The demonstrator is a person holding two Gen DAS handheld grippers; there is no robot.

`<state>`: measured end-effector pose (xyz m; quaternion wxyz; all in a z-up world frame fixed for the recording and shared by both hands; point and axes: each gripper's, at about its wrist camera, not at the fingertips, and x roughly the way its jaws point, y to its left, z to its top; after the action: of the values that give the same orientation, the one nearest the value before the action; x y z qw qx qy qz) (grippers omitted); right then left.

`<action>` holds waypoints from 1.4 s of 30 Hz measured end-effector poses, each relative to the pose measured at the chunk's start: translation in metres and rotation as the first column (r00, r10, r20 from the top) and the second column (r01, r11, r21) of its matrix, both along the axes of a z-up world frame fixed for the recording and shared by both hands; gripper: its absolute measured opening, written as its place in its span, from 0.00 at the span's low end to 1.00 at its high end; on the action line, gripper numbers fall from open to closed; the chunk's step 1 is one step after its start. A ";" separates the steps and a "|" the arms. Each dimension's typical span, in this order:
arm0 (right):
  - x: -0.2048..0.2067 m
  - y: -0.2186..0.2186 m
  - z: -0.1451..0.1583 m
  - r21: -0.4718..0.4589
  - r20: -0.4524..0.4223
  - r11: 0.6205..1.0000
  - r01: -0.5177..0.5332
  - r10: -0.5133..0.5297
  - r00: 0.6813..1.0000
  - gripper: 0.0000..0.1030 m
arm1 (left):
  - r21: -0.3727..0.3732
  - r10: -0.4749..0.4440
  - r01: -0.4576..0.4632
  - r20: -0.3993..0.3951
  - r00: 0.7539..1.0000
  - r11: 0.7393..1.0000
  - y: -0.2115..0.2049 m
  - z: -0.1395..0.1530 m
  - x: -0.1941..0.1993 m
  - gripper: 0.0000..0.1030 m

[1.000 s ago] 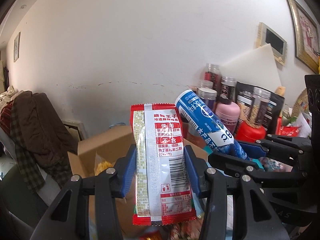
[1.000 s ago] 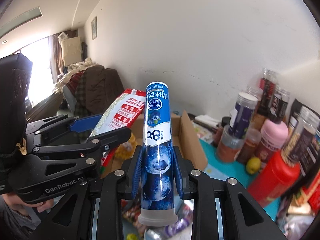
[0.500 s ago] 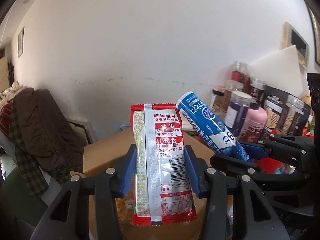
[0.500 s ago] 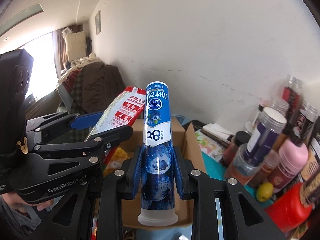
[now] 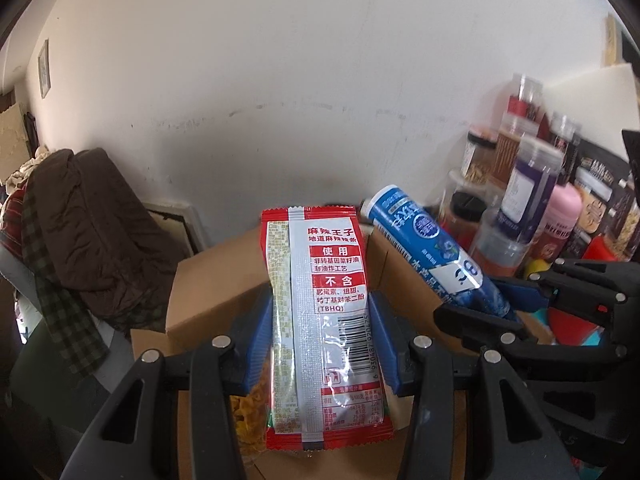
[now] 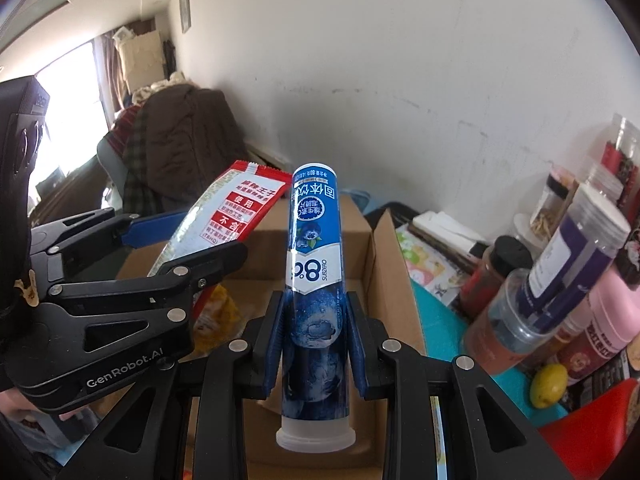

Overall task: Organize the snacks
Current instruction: 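Carry the packet and drink tube with both grippers over the cardboard box, then open both grippers to drop the spicy-strip packet and blue tube into the box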

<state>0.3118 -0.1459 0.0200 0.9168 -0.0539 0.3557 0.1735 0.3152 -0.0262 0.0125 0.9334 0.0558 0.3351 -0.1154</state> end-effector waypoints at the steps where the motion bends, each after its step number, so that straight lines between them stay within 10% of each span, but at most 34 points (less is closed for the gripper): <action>1: 0.002 0.000 -0.003 -0.004 -0.013 1.000 0.001 -0.001 1.000 0.27 | 0.005 0.001 -0.001 -0.010 1.000 1.000 0.000 -0.003 0.001 0.45; 24: 0.015 0.007 -0.052 -0.103 -0.172 0.994 0.018 -0.036 0.984 0.28 | 0.176 0.079 -0.033 -0.262 0.962 0.984 -0.013 -0.062 0.018 0.46; 42: -0.010 0.000 -0.024 -0.100 -0.130 0.993 0.070 -0.083 0.988 0.39 | 0.160 0.128 -0.093 -0.226 0.966 0.983 -0.009 -0.031 -0.003 0.49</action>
<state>0.3019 -0.1457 -0.0037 0.8932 -0.0718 0.4261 0.1242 0.3124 -0.0348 -0.0186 0.8855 0.0921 0.4534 -0.0435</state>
